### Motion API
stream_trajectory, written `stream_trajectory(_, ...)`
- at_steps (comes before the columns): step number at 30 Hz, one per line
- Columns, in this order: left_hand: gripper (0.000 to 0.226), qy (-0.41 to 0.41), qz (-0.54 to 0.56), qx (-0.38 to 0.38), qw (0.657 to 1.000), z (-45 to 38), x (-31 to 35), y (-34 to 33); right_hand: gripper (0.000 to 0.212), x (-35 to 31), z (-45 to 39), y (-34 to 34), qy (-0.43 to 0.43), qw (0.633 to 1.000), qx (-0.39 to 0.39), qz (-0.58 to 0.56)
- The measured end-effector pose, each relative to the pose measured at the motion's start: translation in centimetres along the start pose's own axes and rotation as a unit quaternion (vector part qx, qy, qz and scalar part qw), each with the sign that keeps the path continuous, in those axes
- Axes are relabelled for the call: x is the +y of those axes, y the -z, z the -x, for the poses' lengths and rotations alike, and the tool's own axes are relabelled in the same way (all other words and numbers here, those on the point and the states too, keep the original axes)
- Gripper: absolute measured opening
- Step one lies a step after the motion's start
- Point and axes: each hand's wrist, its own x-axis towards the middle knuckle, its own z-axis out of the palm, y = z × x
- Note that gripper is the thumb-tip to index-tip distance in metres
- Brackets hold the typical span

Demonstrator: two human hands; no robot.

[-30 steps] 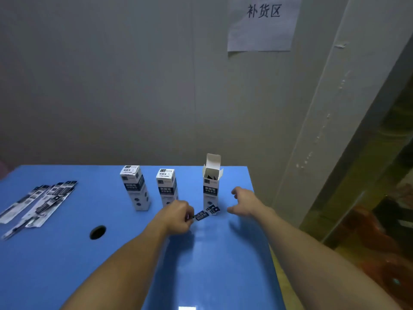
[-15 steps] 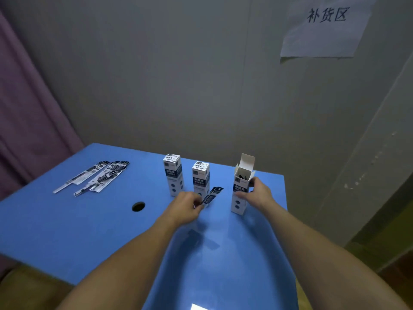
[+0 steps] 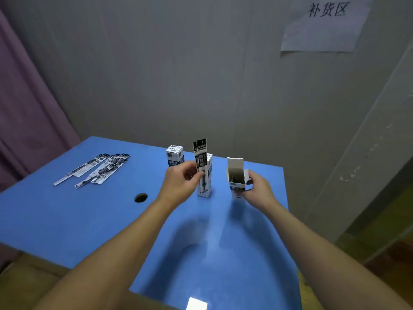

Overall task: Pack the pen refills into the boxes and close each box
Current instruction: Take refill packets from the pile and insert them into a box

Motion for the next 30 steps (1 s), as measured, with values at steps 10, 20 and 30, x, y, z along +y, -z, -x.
stream_trajectory(10, 0.017, -0.067, 0.213, 0.001, 0.975, 5.0, 6.4, 2.3, 0.048, -0.1, 5.3, -1.6, 0.102, 0.994, 0.015, -0.041)
stream_trajectory(20, 0.013, -0.187, 0.030, -0.016, 0.982, 5.1, 5.3, 1.0, 0.055, -2.0, 7.9, -2.3, 0.146, 0.986, 0.003, -0.079)
stream_trajectory(30, 0.017, -0.200, -0.018, -0.043, 0.979, 4.7, 4.3, 0.4, 0.058, -2.3, 7.4, -2.9, 0.144, 0.986, 0.001, -0.089)
